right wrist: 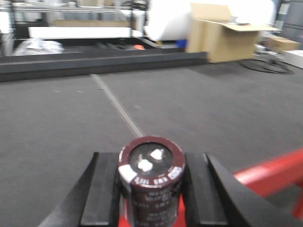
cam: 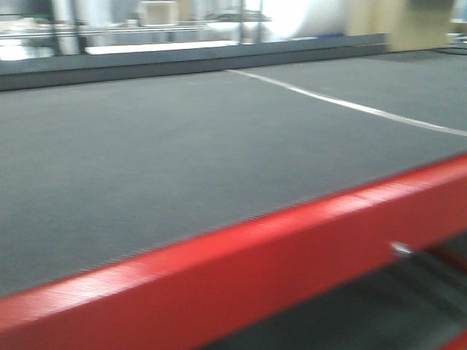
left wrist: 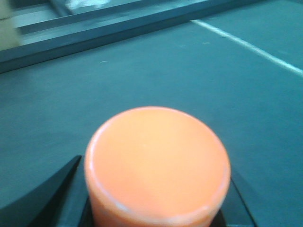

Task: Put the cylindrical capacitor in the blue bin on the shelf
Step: 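Drive the base to the shelf of blue bins holding both objects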

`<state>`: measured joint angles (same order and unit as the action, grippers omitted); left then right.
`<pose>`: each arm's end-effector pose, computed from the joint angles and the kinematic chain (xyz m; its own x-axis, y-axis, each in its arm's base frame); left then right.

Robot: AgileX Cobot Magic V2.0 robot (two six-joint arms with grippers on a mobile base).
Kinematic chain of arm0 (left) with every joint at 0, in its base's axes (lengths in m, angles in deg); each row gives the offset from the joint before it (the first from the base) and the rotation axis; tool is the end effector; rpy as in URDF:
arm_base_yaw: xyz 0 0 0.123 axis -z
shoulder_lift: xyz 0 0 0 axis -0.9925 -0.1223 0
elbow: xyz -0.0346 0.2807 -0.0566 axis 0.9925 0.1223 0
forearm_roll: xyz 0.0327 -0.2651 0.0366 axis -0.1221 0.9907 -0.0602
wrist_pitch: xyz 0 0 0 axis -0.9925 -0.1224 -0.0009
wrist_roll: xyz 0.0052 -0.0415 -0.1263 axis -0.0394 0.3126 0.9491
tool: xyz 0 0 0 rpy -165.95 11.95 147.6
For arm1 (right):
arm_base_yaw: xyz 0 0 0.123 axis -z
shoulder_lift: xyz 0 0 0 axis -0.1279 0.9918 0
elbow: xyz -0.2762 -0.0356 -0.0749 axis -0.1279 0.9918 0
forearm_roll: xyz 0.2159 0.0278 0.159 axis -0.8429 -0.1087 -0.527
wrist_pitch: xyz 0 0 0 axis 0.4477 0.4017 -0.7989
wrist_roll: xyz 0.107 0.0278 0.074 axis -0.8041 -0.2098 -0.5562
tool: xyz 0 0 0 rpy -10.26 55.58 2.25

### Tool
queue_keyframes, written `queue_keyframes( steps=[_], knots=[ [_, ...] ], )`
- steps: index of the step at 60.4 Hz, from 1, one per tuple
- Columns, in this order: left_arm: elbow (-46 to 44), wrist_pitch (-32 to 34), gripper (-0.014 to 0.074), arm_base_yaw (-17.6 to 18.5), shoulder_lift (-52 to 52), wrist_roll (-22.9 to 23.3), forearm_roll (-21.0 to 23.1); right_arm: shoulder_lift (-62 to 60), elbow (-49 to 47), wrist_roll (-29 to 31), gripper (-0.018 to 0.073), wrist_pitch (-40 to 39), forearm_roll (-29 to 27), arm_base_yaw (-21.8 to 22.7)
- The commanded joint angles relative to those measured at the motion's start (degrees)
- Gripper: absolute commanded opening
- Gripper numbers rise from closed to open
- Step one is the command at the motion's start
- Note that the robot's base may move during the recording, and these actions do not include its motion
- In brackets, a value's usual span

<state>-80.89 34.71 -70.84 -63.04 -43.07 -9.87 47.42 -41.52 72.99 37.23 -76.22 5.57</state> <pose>0.1885 -0.0253 0.4238 -0.3096 0.0942 -0.9462 0.1139 0.9916 0.0615 0.1214 0.0110 0.4020 -0.0818 -0.0138 -0.9966 -0.0867 0.9962 -0.0067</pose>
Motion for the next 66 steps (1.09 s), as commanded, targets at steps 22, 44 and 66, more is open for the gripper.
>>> queue_keyframes(
  steps=[22, 44, 66],
  knots=[
    [-0.4, 1.1, -0.0111, 0.5, 0.2, -0.1, 0.2, -0.2, -0.2, 0.0, -0.0162, -1.2, 0.1, 0.0],
    [-0.4, 1.1, -0.0111, 0.5, 0.2, -0.1, 0.2, -0.2, -0.2, 0.0, -0.0162, -1.2, 0.1, 0.0],
    [-0.4, 1.1, -0.0111, 0.5, 0.2, -0.1, 0.2, -0.2, -0.2, 0.0, -0.0162, -1.2, 0.1, 0.0]
  ],
)
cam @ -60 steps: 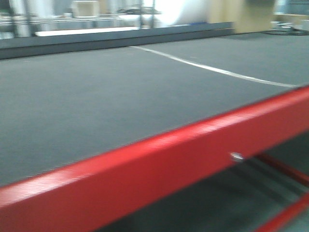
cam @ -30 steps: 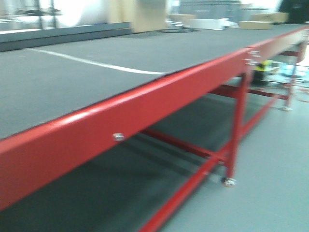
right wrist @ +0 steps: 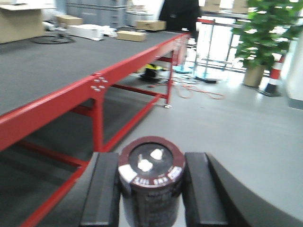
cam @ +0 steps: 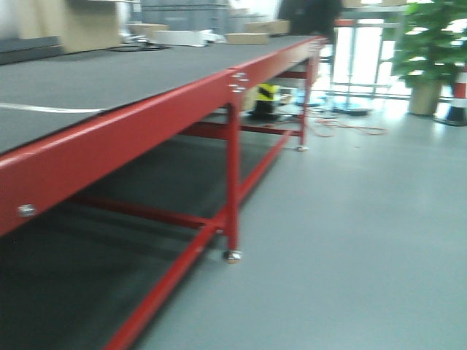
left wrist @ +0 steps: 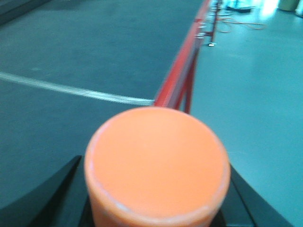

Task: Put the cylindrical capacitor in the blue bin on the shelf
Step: 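Drive the base to the shelf of blue bins holding both objects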

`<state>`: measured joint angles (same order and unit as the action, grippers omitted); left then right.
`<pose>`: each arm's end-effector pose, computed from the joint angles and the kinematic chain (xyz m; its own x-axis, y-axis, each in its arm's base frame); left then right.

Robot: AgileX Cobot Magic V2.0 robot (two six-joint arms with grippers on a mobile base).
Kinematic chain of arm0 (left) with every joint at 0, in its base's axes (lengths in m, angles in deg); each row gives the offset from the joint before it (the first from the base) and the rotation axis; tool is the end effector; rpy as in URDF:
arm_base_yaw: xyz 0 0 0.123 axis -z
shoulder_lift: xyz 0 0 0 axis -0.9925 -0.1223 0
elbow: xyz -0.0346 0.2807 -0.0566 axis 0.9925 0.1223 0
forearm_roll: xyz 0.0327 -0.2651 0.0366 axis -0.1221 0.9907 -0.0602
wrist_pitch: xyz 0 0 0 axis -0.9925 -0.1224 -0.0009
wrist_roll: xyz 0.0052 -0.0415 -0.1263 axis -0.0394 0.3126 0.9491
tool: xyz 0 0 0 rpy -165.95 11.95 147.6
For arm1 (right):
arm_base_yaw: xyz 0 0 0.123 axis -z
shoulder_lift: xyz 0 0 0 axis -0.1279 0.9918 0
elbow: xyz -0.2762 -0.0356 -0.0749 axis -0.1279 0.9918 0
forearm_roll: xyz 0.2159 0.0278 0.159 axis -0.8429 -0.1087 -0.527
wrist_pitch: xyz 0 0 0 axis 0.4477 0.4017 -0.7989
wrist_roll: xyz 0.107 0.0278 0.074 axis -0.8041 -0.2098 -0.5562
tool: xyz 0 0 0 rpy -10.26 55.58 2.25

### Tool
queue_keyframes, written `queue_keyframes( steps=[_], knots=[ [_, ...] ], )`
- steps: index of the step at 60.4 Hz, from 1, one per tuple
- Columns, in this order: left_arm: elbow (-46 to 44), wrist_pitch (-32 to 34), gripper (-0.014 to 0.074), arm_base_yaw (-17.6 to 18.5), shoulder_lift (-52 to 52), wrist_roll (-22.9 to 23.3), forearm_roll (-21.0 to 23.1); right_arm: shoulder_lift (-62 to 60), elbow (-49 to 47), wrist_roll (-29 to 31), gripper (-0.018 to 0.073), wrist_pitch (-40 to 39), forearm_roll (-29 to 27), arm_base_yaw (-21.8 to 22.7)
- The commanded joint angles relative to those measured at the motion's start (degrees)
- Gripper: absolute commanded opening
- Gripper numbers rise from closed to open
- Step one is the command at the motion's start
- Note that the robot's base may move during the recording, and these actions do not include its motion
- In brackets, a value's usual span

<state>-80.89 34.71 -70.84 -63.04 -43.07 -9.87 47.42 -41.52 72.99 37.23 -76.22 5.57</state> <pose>0.1885 -0.0253 0.4238 -0.3096 0.0942 -0.9462 0.1139 0.9916 0.0615 0.1214 0.0110 0.4020 -0.0818 -0.0138 -0.9966 -0.0867 0.9962 -0.0067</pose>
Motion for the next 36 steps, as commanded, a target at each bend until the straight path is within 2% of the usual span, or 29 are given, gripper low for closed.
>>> queue_keyframes(
  steps=[1, 36],
  knots=[
    [-0.4, 1.1, -0.0111, 0.5, 0.2, -0.1, 0.2, -0.2, -0.2, 0.0, -0.0162, -1.2, 0.1, 0.0],
    [-0.4, 1.1, -0.0111, 0.5, 0.2, -0.1, 0.2, -0.2, -0.2, 0.0, -0.0162, -1.2, 0.1, 0.0]
  ],
)
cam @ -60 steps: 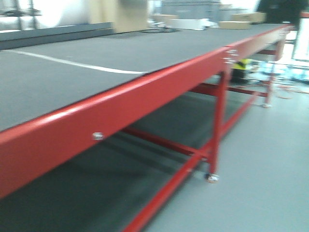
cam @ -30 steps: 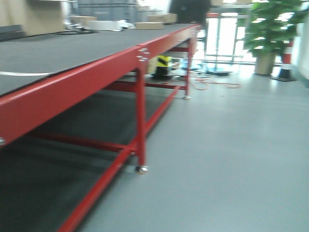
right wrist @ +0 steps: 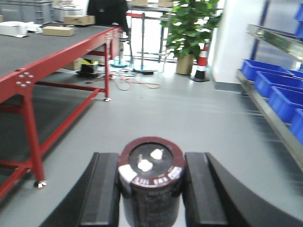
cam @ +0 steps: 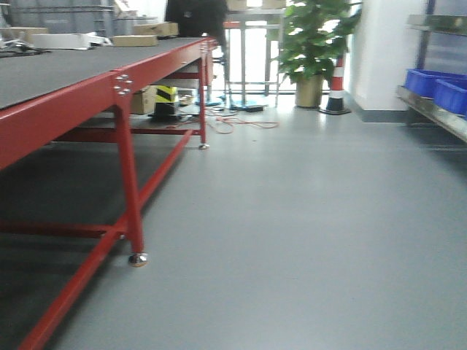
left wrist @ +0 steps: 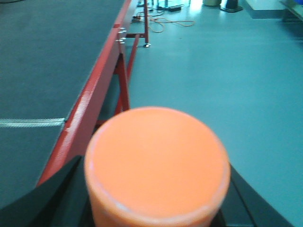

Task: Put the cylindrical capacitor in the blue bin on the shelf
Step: 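Drive the base to the shelf of blue bins holding both objects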

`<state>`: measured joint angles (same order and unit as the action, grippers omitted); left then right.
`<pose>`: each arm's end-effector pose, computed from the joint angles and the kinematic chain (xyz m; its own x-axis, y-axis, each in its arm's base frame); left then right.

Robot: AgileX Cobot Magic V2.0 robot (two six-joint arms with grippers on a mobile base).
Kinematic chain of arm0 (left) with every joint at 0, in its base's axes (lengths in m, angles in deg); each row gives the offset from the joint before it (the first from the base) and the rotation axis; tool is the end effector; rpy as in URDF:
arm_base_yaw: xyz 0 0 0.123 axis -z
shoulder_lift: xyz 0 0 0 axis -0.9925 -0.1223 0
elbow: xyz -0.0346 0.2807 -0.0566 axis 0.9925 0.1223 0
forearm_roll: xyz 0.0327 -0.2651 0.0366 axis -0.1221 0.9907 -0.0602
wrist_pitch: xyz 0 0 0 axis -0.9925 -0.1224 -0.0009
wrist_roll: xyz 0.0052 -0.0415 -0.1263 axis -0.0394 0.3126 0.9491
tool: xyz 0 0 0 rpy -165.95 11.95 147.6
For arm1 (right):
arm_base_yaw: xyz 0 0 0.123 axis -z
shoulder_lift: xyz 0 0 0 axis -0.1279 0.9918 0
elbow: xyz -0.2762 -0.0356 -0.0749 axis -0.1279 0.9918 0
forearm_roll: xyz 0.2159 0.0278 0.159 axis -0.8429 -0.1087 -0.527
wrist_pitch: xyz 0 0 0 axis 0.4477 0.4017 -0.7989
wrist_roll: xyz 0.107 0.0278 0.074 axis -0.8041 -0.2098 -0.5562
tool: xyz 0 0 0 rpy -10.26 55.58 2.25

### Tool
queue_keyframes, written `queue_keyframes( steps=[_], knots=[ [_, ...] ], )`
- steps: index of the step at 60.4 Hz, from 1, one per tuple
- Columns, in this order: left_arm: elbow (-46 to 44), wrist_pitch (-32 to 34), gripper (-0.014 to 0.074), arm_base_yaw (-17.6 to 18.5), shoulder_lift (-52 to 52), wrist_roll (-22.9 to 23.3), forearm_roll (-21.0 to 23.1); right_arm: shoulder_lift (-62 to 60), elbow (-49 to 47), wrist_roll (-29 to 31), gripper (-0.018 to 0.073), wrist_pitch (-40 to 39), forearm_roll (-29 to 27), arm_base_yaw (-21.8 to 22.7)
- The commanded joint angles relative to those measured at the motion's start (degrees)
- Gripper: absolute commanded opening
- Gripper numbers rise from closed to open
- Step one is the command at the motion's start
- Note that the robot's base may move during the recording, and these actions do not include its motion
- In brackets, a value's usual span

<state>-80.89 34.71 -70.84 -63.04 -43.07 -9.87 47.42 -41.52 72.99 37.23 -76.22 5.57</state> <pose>0.1885 -0.0253 0.4238 -0.3096 0.0942 -0.9462 0.1139 0.9916 0.0615 0.1214 0.0110 0.4020 -0.0818 -0.0138 -0.9966 -0.0867 0.9962 -0.0067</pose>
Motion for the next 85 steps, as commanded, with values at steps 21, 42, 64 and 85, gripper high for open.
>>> queue_keyframes(
  steps=[21, 42, 64, 85],
  knots=[
    [-0.4, 1.1, -0.0111, 0.5, 0.2, -0.1, 0.2, -0.2, -0.2, 0.0, -0.0162, -1.2, 0.1, 0.0],
    [-0.4, 1.1, -0.0111, 0.5, 0.2, -0.1, 0.2, -0.2, -0.2, 0.0, -0.0162, -1.2, 0.0, 0.0],
    [-0.4, 1.1, -0.0111, 0.5, 0.4, -0.1, 0.2, -0.2, -0.2, 0.0, -0.0162, -1.2, 0.0, 0.0],
    [-0.4, 1.1, -0.0111, 0.5, 0.4, -0.1, 0.2, -0.2, -0.2, 0.0, -0.0162, -1.2, 0.0, 0.0]
  ],
)
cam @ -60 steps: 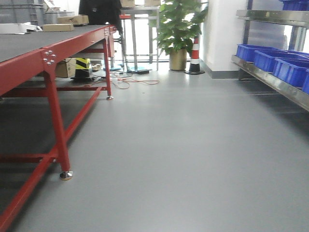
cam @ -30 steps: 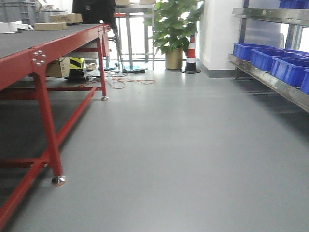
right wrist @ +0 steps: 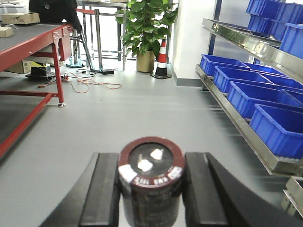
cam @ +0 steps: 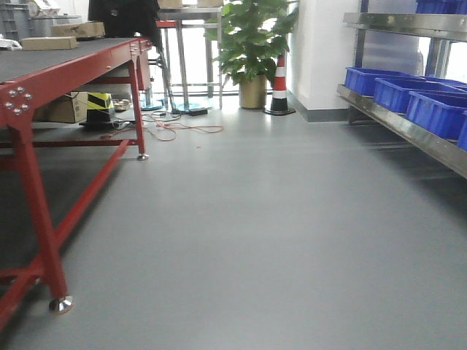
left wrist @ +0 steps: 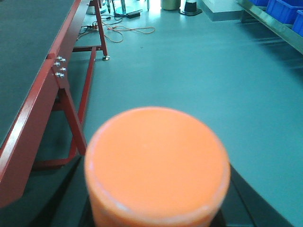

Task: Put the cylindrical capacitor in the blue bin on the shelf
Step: 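Drive the base to the shelf of blue bins holding both objects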

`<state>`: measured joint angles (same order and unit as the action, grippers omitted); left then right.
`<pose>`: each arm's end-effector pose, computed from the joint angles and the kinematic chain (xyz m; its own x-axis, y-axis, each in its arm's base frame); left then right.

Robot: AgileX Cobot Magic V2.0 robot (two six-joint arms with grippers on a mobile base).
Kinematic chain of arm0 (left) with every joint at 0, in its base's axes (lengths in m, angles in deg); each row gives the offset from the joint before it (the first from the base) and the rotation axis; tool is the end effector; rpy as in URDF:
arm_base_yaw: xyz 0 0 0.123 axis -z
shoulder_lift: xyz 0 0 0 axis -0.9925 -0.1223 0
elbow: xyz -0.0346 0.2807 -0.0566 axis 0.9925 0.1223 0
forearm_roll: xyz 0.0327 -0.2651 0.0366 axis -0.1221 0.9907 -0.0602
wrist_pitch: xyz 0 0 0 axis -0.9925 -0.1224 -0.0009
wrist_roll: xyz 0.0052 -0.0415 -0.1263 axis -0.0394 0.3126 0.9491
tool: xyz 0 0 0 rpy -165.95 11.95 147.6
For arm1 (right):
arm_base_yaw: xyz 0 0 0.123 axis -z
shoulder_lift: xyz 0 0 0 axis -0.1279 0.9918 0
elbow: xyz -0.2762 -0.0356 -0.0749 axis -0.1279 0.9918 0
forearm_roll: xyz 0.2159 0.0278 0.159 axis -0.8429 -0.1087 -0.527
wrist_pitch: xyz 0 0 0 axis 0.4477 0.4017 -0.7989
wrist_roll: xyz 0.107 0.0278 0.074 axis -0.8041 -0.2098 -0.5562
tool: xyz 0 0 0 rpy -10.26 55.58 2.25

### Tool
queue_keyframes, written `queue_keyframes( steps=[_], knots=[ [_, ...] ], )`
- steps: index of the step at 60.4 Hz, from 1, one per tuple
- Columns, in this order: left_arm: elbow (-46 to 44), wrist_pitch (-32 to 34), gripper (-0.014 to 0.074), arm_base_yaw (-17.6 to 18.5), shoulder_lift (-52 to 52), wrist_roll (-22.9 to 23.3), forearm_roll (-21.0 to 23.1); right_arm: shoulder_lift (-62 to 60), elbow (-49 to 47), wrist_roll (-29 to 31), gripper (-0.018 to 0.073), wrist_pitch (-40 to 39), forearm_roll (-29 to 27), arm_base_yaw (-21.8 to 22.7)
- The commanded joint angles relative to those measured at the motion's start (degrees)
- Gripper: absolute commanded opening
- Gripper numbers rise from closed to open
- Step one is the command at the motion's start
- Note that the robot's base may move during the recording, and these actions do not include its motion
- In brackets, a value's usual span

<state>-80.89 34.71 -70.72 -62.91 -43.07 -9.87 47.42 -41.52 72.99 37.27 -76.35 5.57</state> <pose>0.1878 -0.0256 0.4242 -0.3073 0.0944 -0.9469 0.1159 0.9914 0.0613 0.1214 0.0112 0.4020 -0.0826 -0.0119 -0.9965 -0.0877 0.9961 -0.0046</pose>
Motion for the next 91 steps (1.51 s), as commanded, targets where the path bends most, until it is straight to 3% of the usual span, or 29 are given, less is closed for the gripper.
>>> queue_keyframes(
  steps=[1, 91],
  knots=[
    [-0.4, 1.1, -0.0111, 0.3, 0.3, -0.1, 0.2, -0.2, -0.2, 0.0, -0.0162, -1.3, 0.1, 0.0],
    [-0.4, 1.1, -0.0111, 0.3, 0.3, -0.1, 0.2, -0.2, -0.2, 0.0, -0.0162, -1.3, 0.1, 0.0]
  ],
)
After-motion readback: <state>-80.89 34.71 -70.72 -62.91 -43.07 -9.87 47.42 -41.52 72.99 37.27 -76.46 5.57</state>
